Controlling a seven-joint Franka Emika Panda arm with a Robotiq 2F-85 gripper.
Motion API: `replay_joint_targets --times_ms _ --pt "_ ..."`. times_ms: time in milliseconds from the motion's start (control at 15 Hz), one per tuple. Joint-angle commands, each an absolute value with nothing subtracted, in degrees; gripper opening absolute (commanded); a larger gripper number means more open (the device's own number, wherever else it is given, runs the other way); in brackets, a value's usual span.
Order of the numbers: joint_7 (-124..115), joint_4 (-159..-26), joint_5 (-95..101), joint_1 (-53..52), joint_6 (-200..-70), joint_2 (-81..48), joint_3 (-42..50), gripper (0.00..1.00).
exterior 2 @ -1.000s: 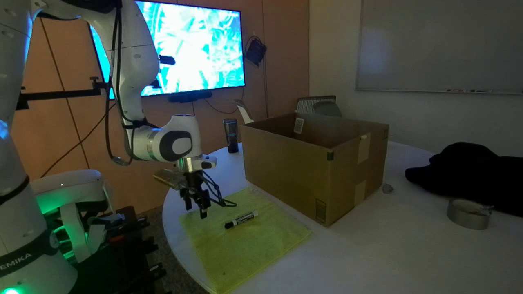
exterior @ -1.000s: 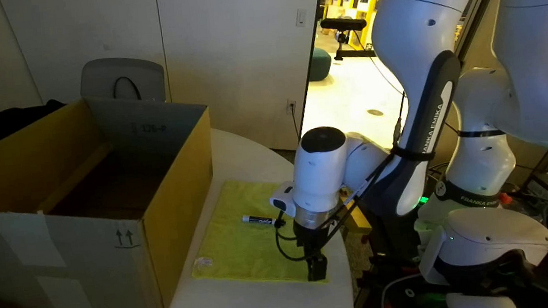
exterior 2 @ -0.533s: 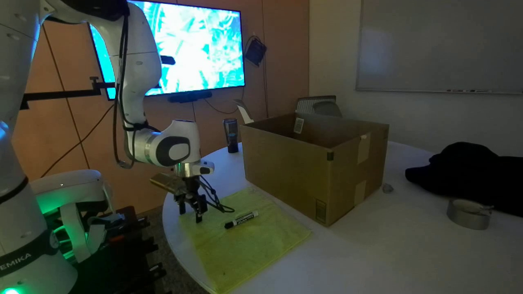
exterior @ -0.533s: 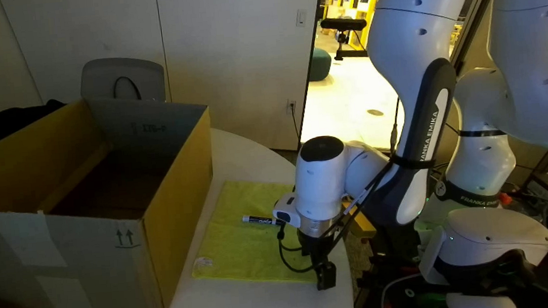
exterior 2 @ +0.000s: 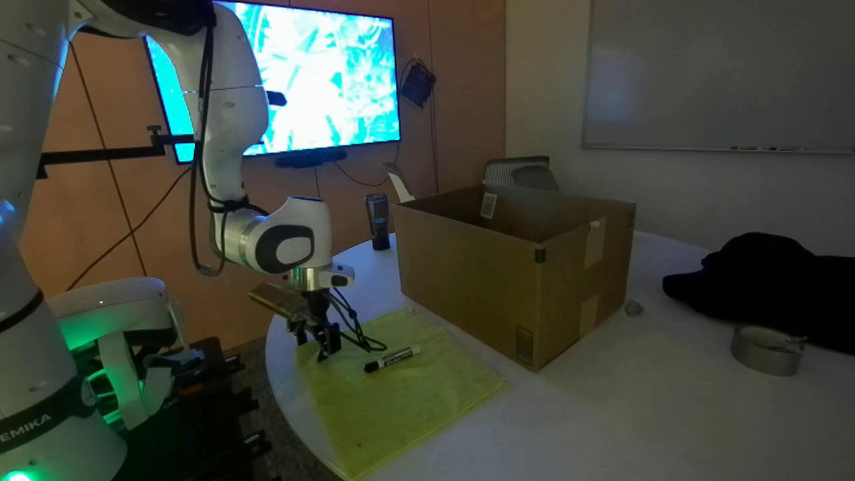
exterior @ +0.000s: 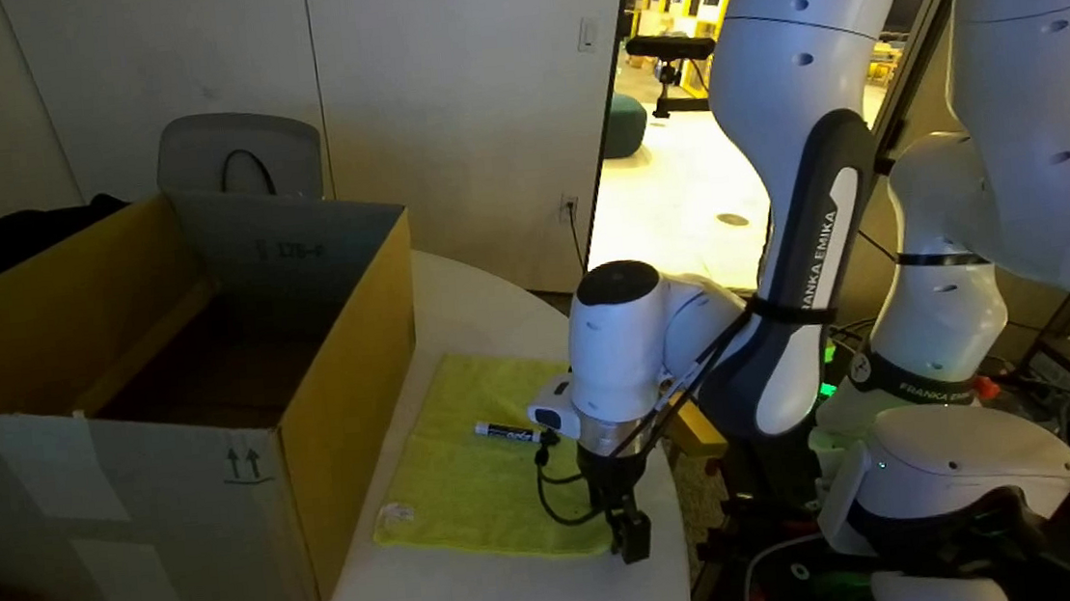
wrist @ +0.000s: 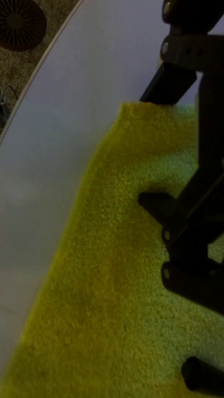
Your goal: Put the marker in the towel, fold up the towel and put it in the box
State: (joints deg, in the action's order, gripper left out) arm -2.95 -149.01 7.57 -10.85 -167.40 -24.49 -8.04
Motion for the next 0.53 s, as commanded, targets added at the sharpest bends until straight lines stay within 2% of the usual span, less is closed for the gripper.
replay_joint_targets --times_ms 0,267,467 --pt "-0.64 -148.15 6.01 -9.56 -167.44 -25.87 -8.66 0.38" --pt "-1.74 -148.76 6.69 -10.59 -167.79 -24.58 -7.18 0.08" --pt "-2.58 -149.62 7.14 -11.13 -168.54 -22.74 -5.61 0.01"
